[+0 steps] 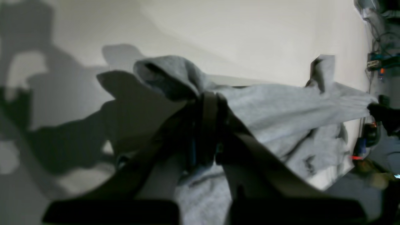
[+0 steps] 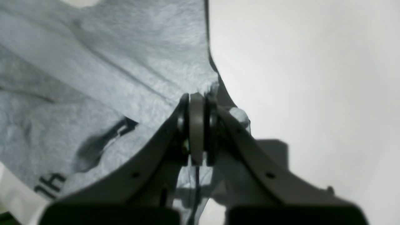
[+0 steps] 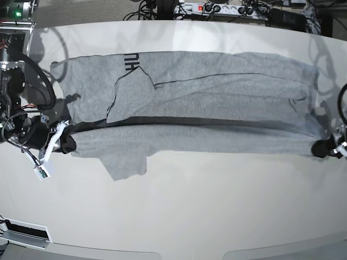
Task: Layout the t-shirt on the table in an organized manner, then fold the t-shirt properly
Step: 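Fold the hem half over toward the collar with both grippers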
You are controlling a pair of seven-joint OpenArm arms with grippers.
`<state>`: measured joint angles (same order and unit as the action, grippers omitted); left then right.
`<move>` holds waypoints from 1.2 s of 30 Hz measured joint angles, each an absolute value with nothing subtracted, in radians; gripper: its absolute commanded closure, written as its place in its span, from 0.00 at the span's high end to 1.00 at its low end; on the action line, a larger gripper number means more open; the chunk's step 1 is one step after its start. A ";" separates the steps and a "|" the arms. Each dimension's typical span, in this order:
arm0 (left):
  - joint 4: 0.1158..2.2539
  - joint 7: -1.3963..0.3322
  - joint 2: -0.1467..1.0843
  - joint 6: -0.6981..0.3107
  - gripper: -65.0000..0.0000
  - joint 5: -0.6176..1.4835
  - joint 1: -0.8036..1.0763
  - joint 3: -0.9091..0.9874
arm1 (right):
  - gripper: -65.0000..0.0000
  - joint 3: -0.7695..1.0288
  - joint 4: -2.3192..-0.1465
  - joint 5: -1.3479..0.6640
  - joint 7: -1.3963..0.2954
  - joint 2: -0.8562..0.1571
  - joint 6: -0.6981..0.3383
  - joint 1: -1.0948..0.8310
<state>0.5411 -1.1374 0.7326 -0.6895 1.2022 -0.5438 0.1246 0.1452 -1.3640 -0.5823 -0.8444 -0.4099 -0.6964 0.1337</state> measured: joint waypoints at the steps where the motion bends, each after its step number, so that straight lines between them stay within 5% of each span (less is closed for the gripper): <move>1: 0.541 -1.183 0.735 -0.689 0.00 1.229 -0.544 0.125 | 0.00 0.145 -1.364 -0.606 -0.851 -0.414 -0.696 0.133; 12: 0.542 -1.307 0.729 -0.690 0.00 1.274 -0.471 0.124 | 0.00 0.145 -1.366 -0.640 -0.963 -0.418 -0.697 0.127; 36: 0.542 -1.266 0.757 -0.690 0.00 1.198 -0.413 0.125 | 0.00 0.145 -1.367 -0.648 -0.970 -0.457 -0.697 0.102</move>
<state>0.5423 -1.2663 0.7567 -0.6895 1.1976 -0.4126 0.1246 0.1448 -1.3670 -0.6479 -0.9695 -0.4572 -0.6968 0.1020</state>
